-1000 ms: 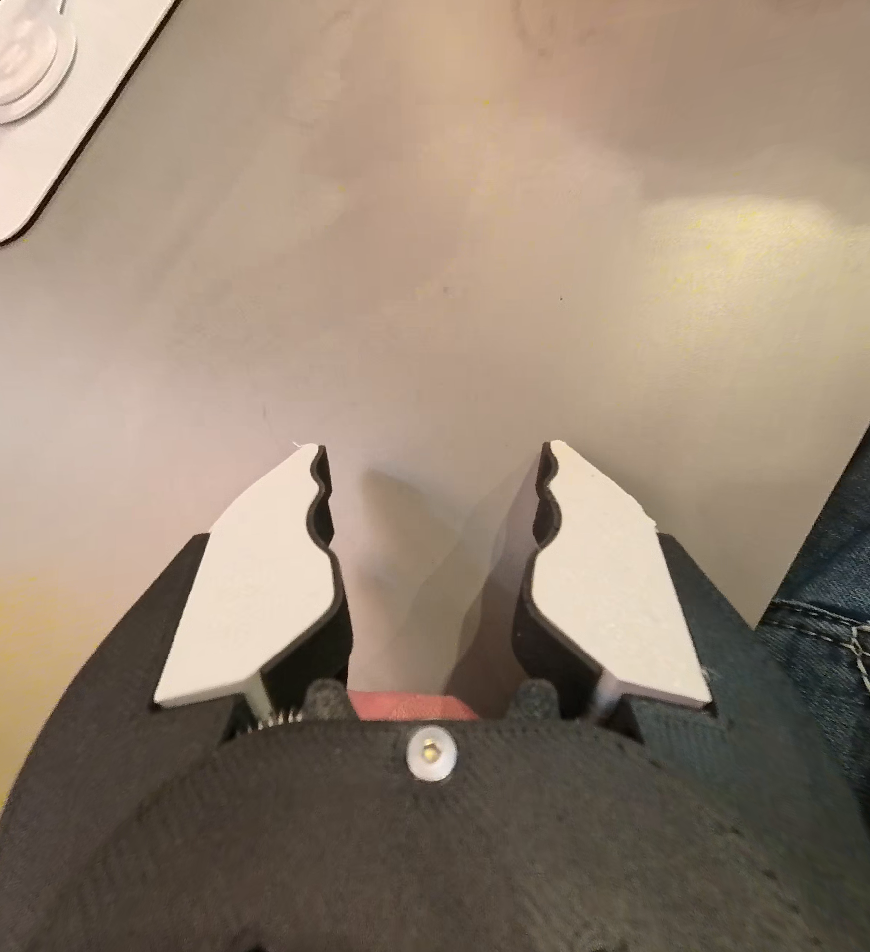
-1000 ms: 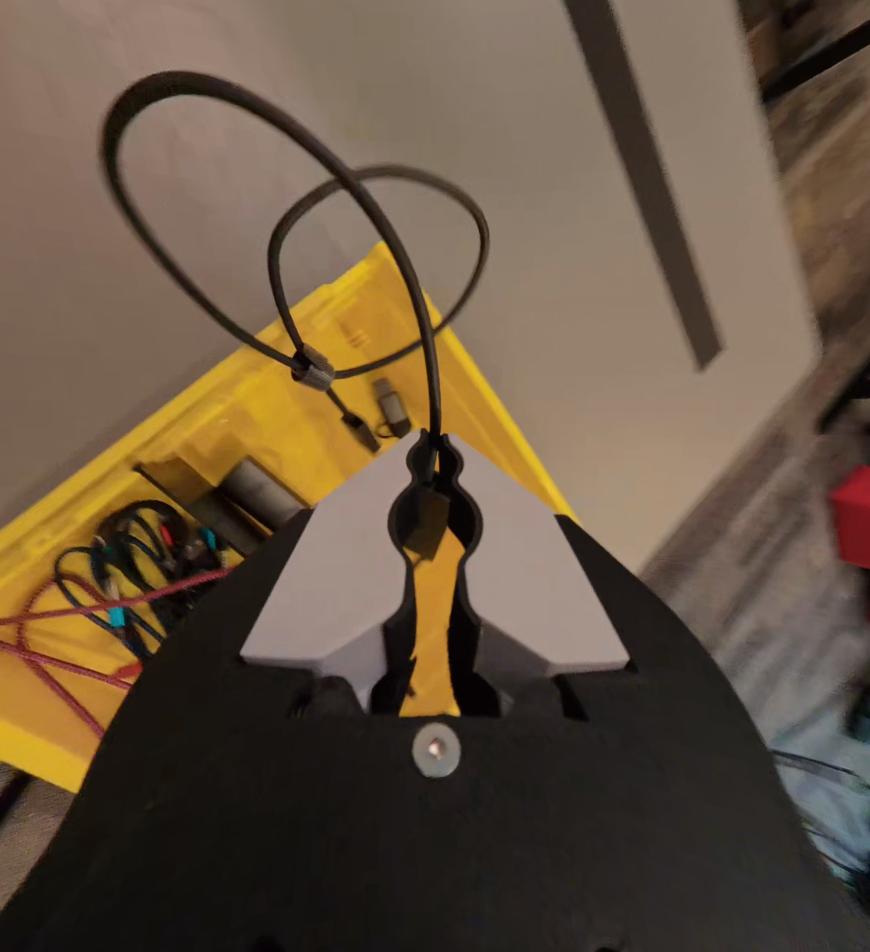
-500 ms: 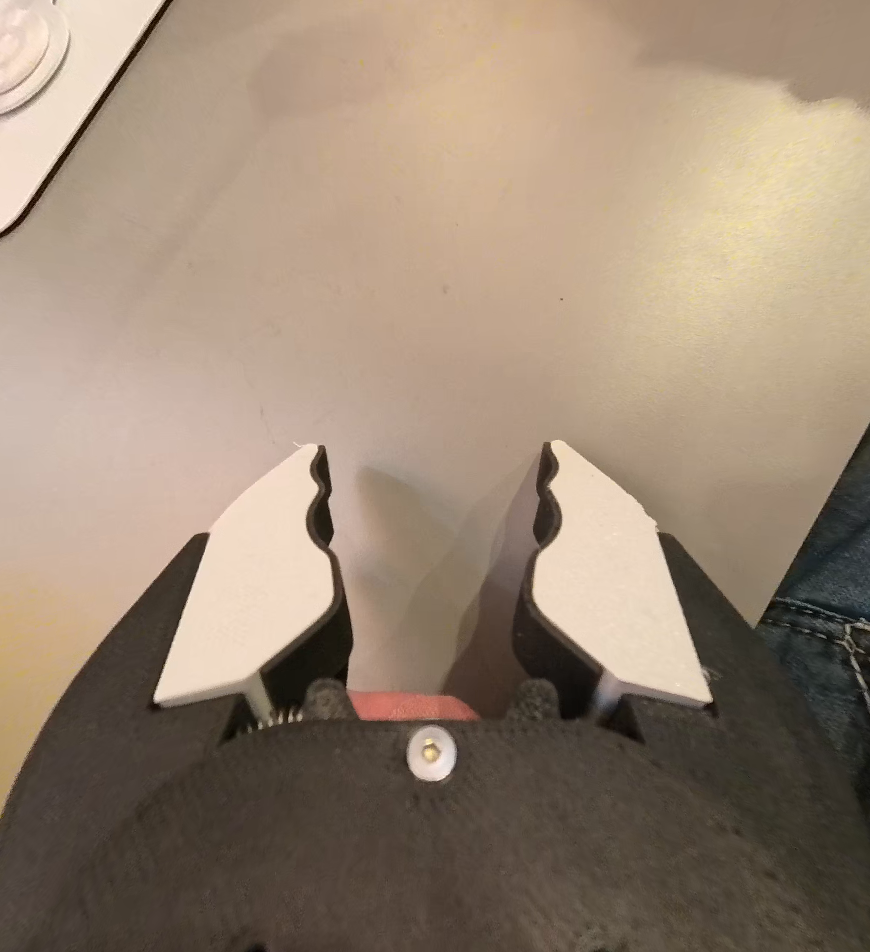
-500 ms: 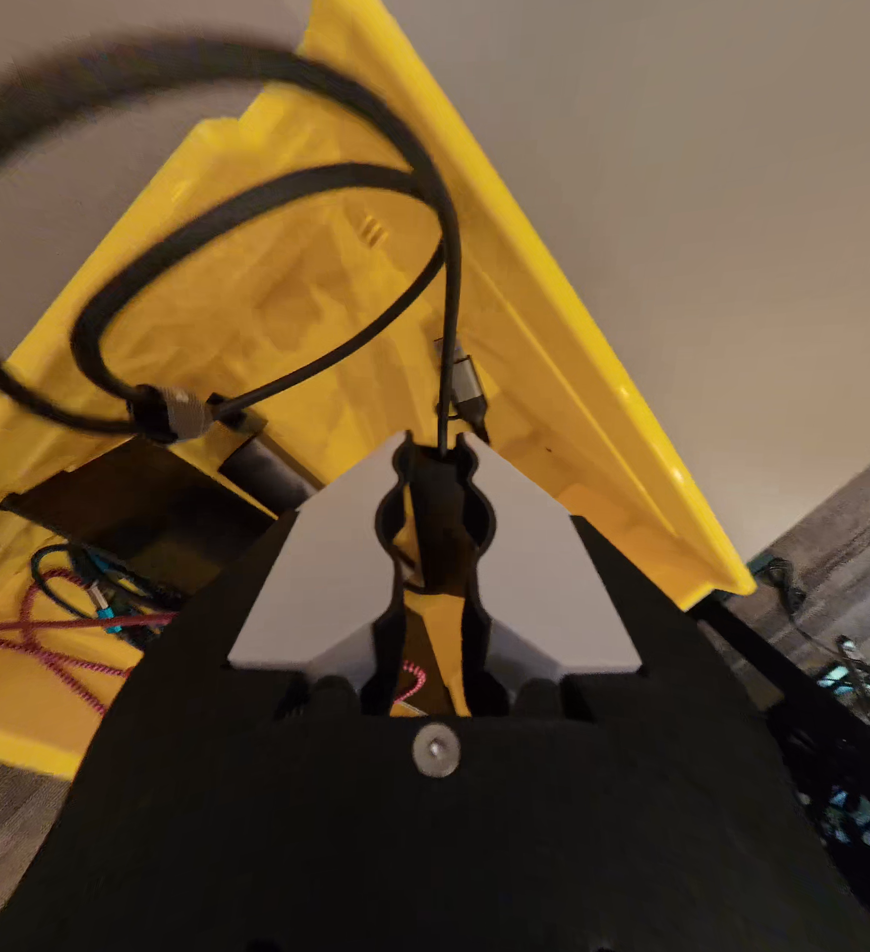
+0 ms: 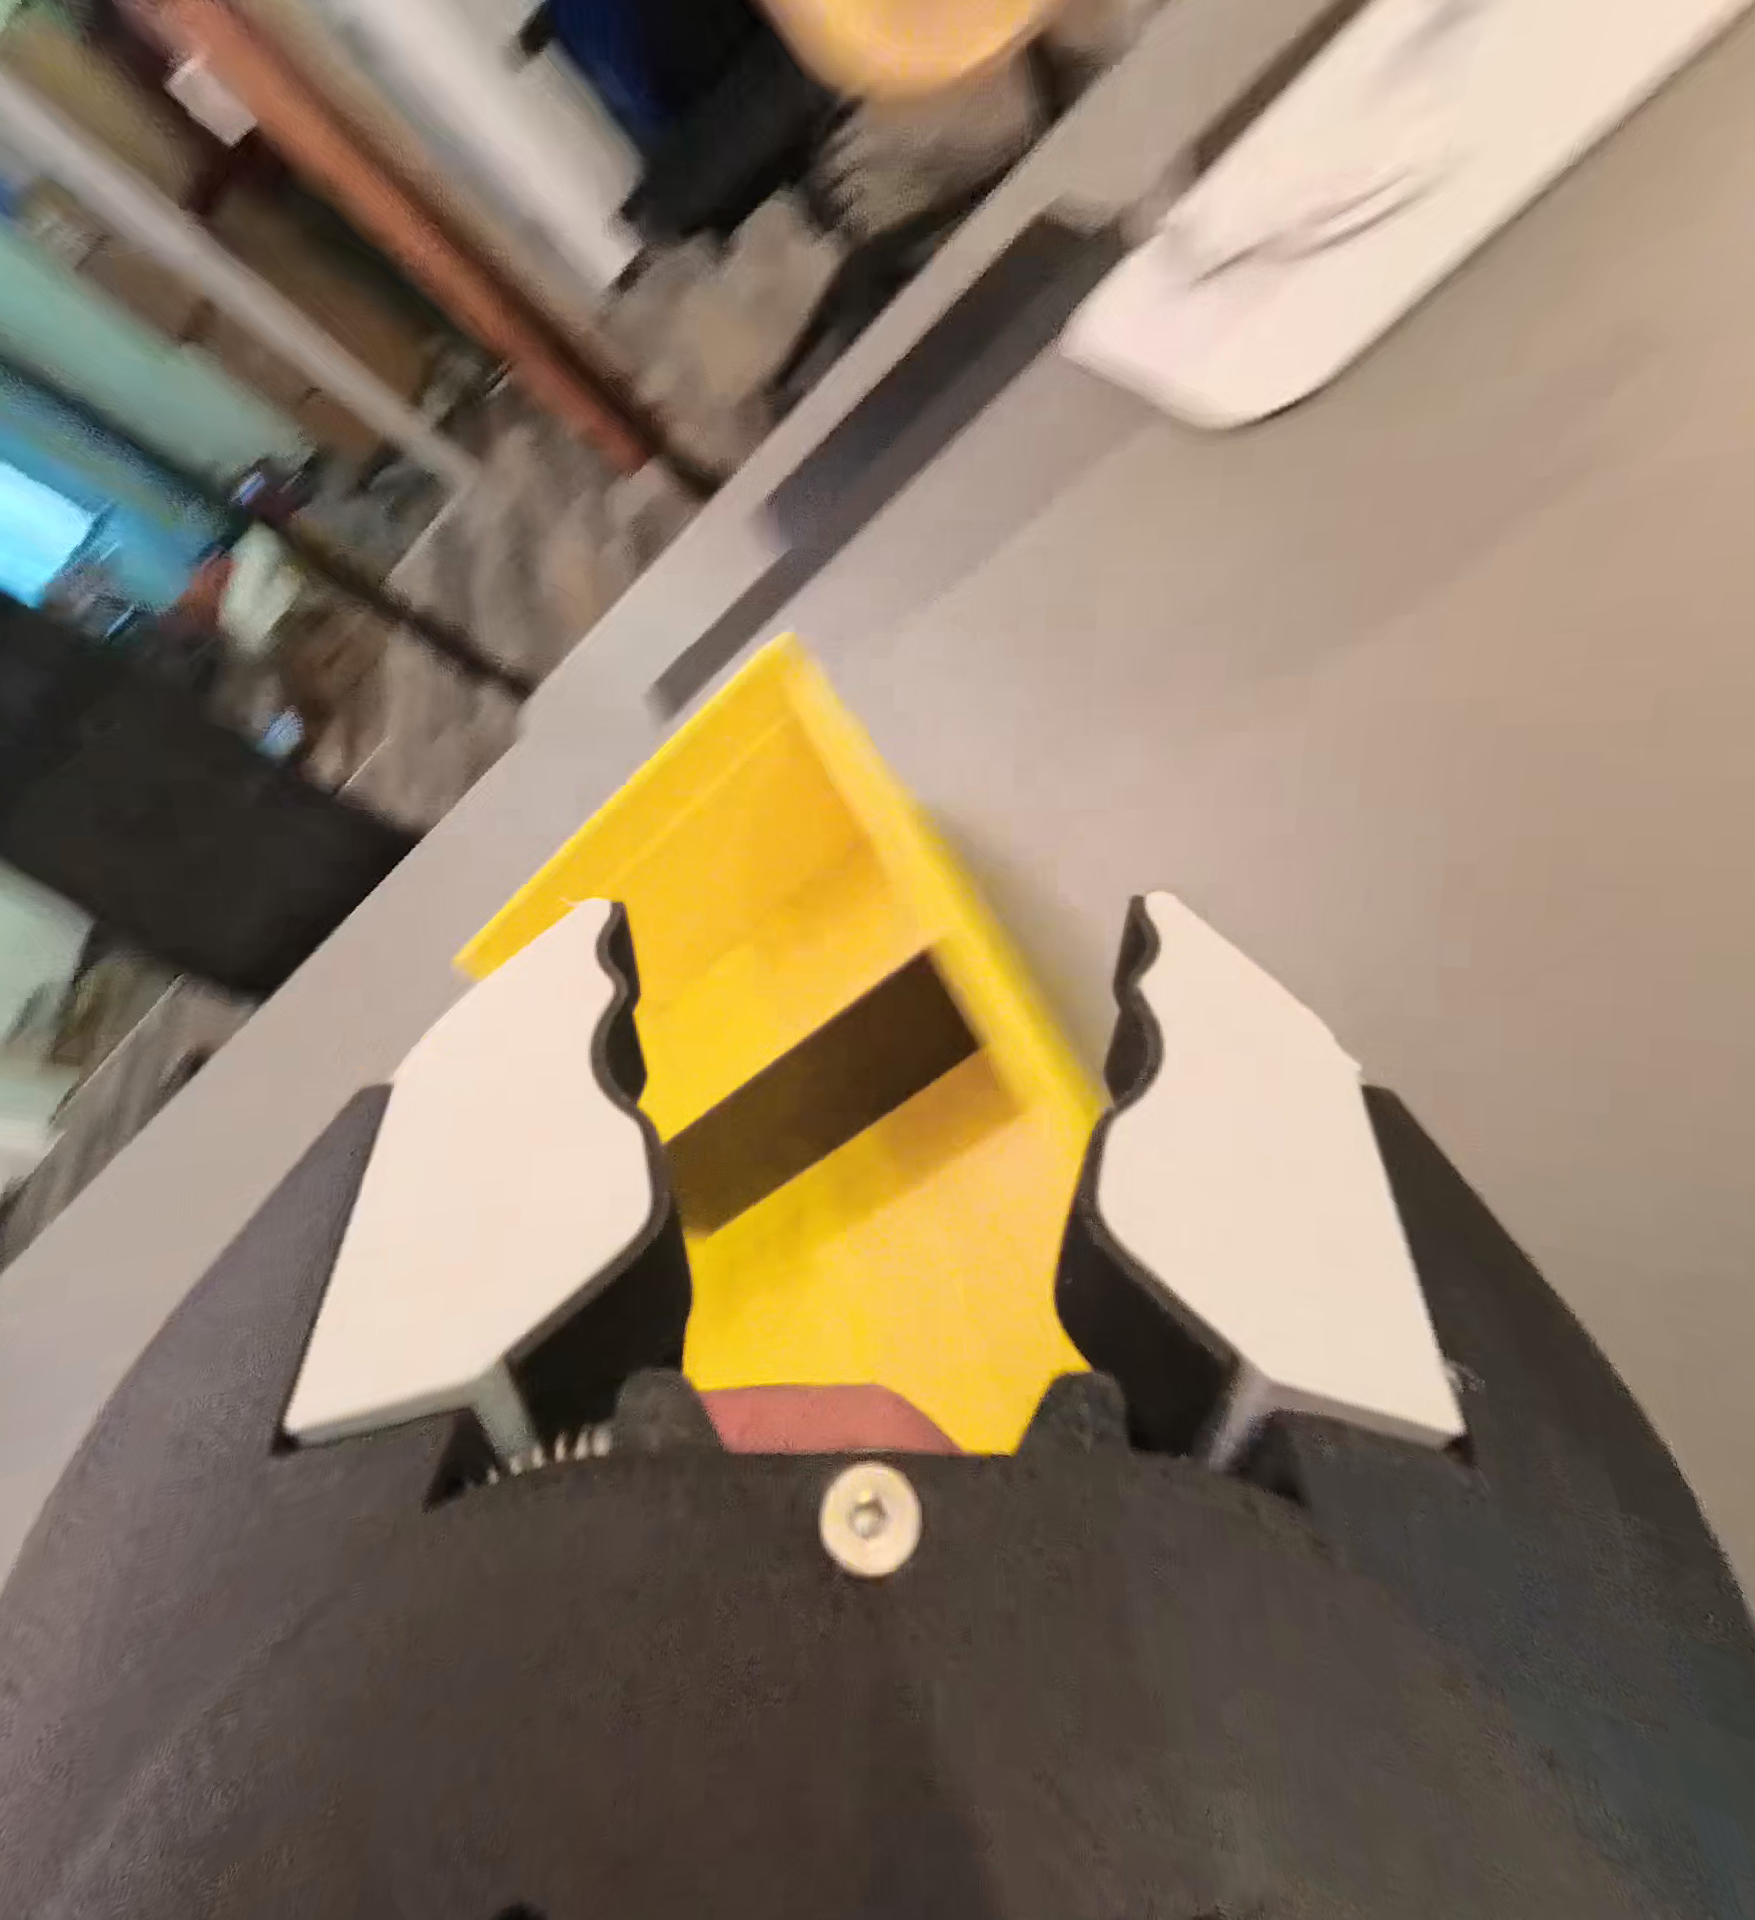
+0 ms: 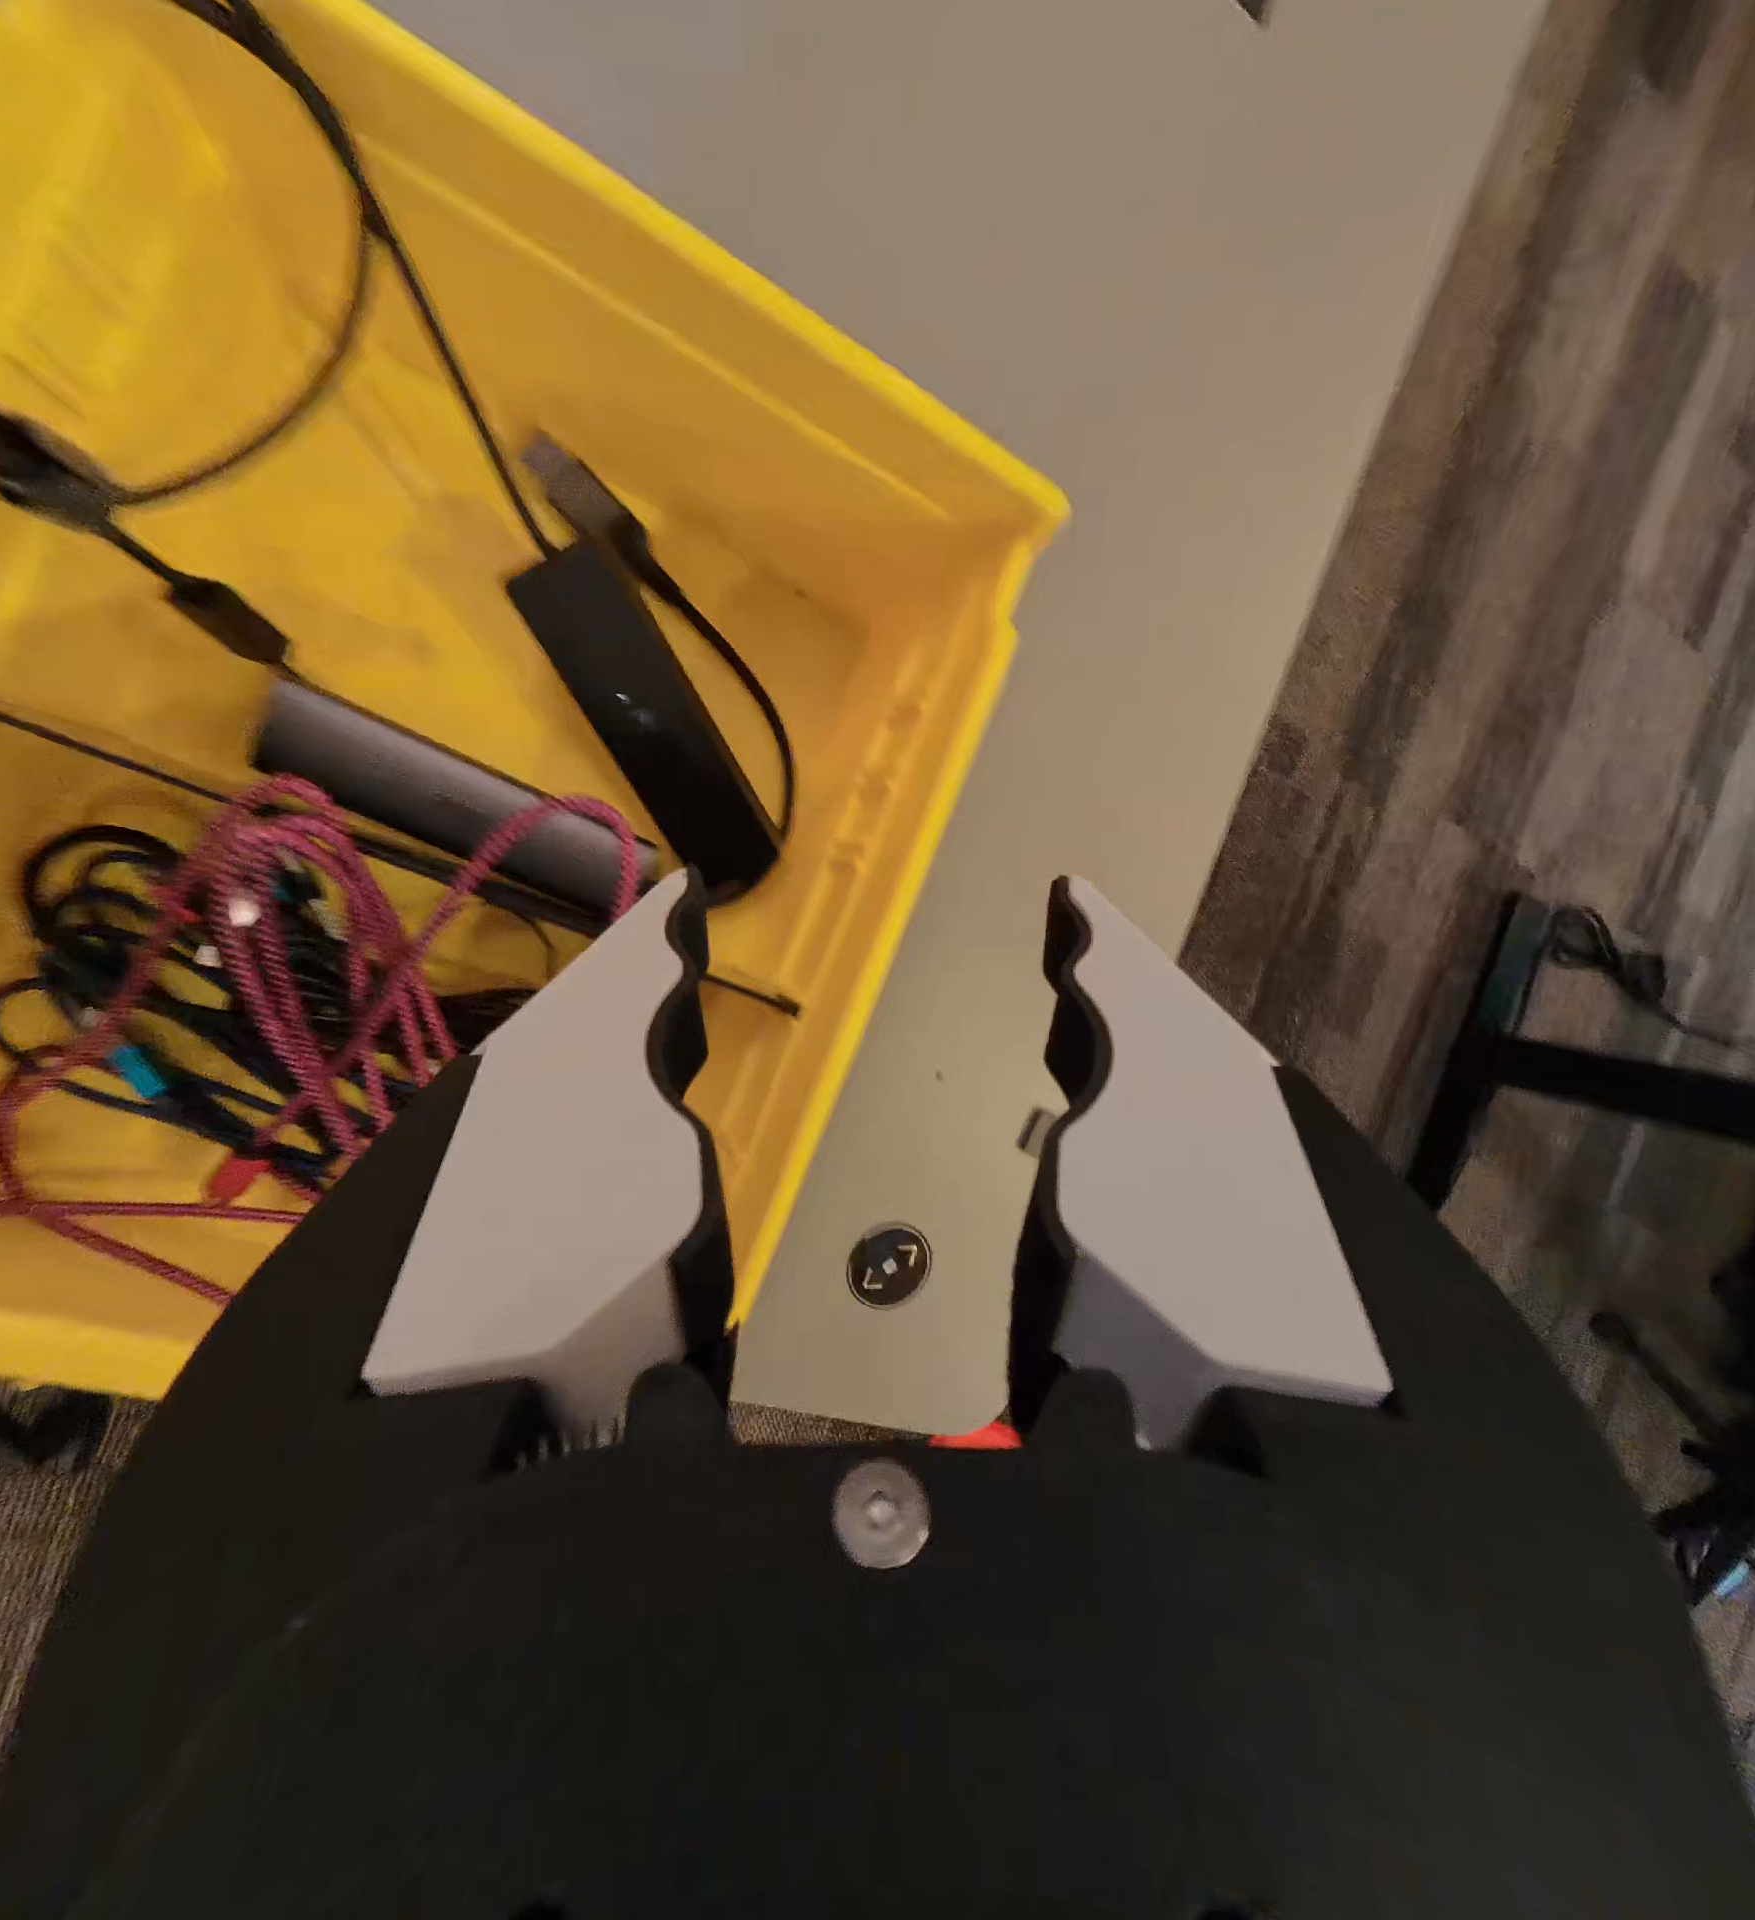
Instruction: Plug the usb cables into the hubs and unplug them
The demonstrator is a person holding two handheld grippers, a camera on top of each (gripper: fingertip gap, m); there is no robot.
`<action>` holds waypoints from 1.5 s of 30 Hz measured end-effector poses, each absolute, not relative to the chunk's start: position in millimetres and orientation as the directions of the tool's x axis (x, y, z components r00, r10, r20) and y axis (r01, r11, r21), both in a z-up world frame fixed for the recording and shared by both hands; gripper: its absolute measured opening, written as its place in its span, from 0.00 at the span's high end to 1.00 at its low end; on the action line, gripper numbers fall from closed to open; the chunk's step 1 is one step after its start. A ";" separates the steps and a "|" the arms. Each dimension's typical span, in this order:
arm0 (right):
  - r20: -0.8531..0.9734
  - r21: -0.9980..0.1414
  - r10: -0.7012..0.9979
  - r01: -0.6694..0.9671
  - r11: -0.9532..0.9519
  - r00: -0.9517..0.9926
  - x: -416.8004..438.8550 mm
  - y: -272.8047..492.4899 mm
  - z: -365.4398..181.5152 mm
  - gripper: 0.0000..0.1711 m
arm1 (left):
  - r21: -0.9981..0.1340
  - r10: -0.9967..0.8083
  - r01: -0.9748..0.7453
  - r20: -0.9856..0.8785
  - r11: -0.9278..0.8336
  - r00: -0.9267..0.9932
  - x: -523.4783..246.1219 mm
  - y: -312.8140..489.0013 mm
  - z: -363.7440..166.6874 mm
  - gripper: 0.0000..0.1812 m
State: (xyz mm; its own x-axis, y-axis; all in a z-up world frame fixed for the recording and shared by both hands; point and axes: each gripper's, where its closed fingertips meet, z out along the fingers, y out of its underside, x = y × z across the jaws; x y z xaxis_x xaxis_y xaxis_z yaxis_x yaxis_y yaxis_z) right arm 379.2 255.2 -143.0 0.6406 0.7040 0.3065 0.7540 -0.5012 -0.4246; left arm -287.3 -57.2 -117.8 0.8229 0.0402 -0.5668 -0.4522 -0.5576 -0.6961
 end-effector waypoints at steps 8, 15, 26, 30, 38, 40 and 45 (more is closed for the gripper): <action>0.050 -0.459 0.672 0.614 -0.642 0.739 414.0 214.1 -211.3 0.69 | -0.613 0.336 -0.074 -0.527 -0.787 0.781 -464.4 -173.1 -147.5 0.43; -0.026 -0.458 0.664 0.581 -0.672 0.747 400.1 211.5 -251.4 0.88 | -0.562 0.324 0.105 -0.306 -0.820 0.895 -477.1 -186.0 -226.5 0.45; -0.075 -0.512 0.704 0.579 -0.634 0.706 310.1 193.0 -253.5 0.83 | -0.655 0.294 0.170 -0.083 -0.736 0.952 -457.9 -160.5 -238.6 0.97; -0.155 -0.563 0.725 0.543 -0.623 0.672 249.0 179.1 -251.3 0.76 | -0.693 0.305 0.188 -0.049 -0.696 0.951 -453.5 -158.9 -237.6 0.98; -0.280 -0.630 0.761 0.486 -0.606 0.585 135.0 142.1 -245.2 0.63 | -0.752 0.309 0.232 0.039 -0.617 0.950 -447.5 -161.6 -228.8 0.98; -0.327 -0.643 0.767 0.465 -0.609 0.552 106.3 129.3 -241.2 0.58 | -0.769 0.312 0.224 0.034 -0.599 0.950 -447.9 -163.6 -221.8 0.98; -0.418 -0.667 0.780 0.426 -0.611 0.465 38.0 99.1 -228.9 0.51 | -0.818 0.351 0.282 0.106 -0.502 0.930 -451.0 -181.0 -199.3 0.98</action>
